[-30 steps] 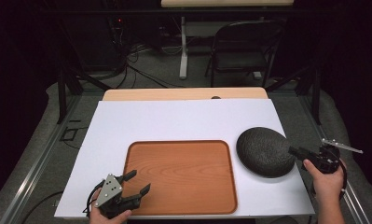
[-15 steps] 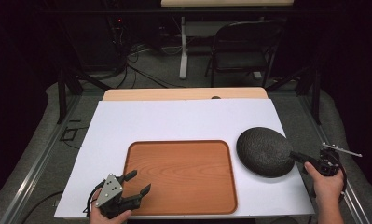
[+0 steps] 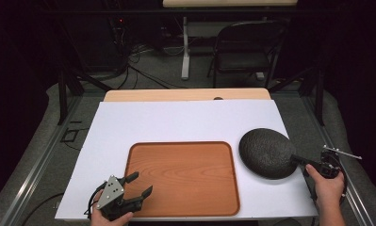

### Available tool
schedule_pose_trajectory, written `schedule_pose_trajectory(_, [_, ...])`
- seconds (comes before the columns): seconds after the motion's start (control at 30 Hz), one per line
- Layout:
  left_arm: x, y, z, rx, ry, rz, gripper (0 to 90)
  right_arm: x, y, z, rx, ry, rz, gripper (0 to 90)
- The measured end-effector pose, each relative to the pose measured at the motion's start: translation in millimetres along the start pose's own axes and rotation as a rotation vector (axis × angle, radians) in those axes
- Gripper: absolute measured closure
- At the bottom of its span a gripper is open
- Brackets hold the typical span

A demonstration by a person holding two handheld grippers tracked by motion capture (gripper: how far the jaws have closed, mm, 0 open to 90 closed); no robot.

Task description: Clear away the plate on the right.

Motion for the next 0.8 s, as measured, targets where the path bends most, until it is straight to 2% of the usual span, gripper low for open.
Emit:
schedule_pose_trajectory(0.17, [0.0,0.0,0.3,-0.001,0.003,0.000,31.3,-1.3,2.1,2.9,0.012,-0.005,0.008,60.2])
schedule_pose_trajectory(0.2, [0.0,0.0,0.3,-0.001,0.003,0.000,31.3,-2.2,0.8,3.6,0.023,-0.010,0.034,60.2])
schedule_pose_trajectory(0.3, [0.0,0.0,0.3,0.001,0.000,0.002,31.3,-2.1,2.5,4.2,0.023,-0.007,0.015,60.2])
schedule_pose_trajectory(0.43, [-0.1,-0.1,0.5,-0.001,0.001,0.003,31.3,-2.1,2.8,5.9,0.039,-0.004,0.040,60.2])
schedule_pose_trajectory(0.63, [-0.1,-0.2,0.6,0.000,0.001,0.004,31.3,-2.1,3.1,9.7,0.036,-0.005,0.025,60.0])
schedule_pose_trajectory(0.8, [-0.2,-0.3,0.8,0.001,-0.004,0.003,31.3,-2.3,3.9,10.3,0.055,-0.005,0.051,60.0])
Point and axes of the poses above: each handheld gripper's, and its own axes: z roughly forward along the jaws, x roughly out of its top, y roughly to its right, the point moved 4 cm from there along z, roughly forward along the jaws, and after that the axes turned 1 degree about -z, right-handed, at the moved point
